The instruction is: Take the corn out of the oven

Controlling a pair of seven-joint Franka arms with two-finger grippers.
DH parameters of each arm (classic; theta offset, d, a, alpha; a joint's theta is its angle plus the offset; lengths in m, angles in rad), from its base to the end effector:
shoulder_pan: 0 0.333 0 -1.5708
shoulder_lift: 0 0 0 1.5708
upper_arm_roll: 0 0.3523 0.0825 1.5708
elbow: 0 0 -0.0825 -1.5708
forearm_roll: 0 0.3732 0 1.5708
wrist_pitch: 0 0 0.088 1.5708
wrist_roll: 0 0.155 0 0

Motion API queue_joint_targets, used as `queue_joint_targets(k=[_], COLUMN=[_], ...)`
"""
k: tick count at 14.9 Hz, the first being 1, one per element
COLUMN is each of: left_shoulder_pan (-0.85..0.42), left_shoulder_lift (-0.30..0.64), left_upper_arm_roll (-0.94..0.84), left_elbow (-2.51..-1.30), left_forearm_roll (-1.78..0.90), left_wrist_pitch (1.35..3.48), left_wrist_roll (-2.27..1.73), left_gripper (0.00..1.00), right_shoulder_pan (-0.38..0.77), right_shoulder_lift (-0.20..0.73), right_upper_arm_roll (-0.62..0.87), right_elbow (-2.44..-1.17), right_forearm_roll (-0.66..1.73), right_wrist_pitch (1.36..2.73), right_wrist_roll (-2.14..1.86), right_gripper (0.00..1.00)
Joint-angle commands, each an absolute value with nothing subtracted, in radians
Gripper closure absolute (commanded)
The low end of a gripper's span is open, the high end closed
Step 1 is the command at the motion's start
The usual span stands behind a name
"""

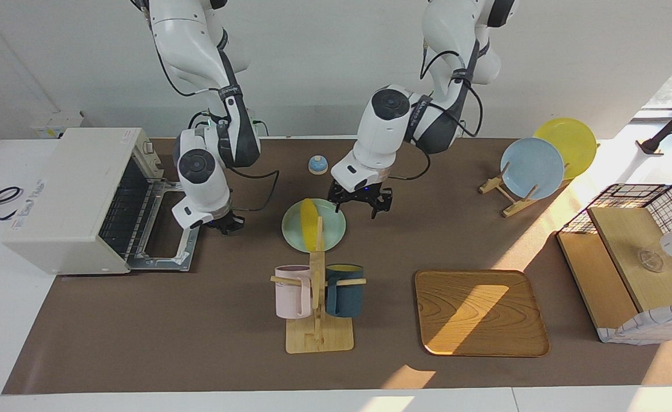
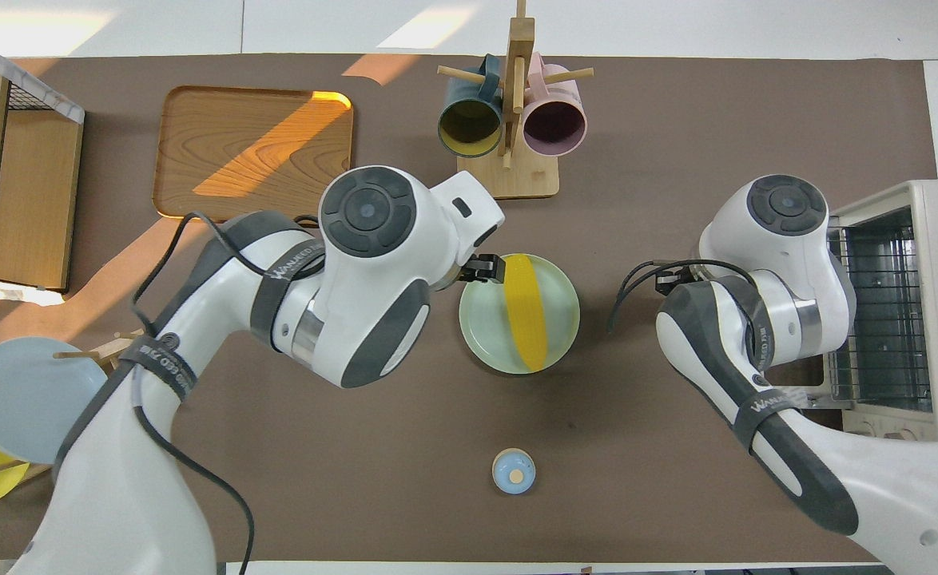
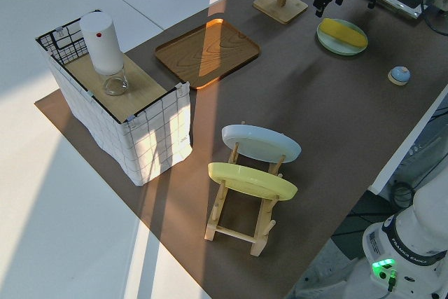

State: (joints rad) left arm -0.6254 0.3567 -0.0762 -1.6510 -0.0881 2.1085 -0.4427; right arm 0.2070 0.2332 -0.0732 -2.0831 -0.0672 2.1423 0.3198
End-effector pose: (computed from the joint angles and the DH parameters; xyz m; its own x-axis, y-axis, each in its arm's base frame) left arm 0.5152 -0.4387 0.4069 0.9774 -0.2067 0.0435 -0.2108 -0.9677 0.1382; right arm 0.5476 0.0686 0.2968 0.9780 -0.1507 -0.1444 -0.1342 -0.9840 0.1176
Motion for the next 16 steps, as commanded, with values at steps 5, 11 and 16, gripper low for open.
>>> queue_joint_targets(k=[5, 11, 16], left_shoulder_pan=[-0.744, -0.761, -0.778], left_shoulder_lift=[0.532, 0.526, 0.515], left_upper_arm_roll=[-0.054, -0.054, -0.052], left_elbow=[-1.546, -1.664, -1.712], left_forearm_roll=[-0.086, -0.075, -0.075], left_wrist_pitch=[2.230, 2.368, 2.408], left_wrist_roll=[-0.548, -0.626, -0.652], left_gripper=[0.00, 0.00, 0.00], right_shoulder_pan=[0.144, 0.124, 0.097], right_shoulder_lift=[0.183, 0.181, 0.135], right_upper_arm_roll=[-0.060, -0.060, -0.058], right_elbow=[-2.163, -2.151, -1.981], right_forearm_roll=[-0.149, -0.276, -0.351], right_wrist_pitch=[2.168, 2.123, 1.878], right_wrist_roll=[0.291, 0.259, 0.122], right_gripper=[1.00, 1.00, 1.00])
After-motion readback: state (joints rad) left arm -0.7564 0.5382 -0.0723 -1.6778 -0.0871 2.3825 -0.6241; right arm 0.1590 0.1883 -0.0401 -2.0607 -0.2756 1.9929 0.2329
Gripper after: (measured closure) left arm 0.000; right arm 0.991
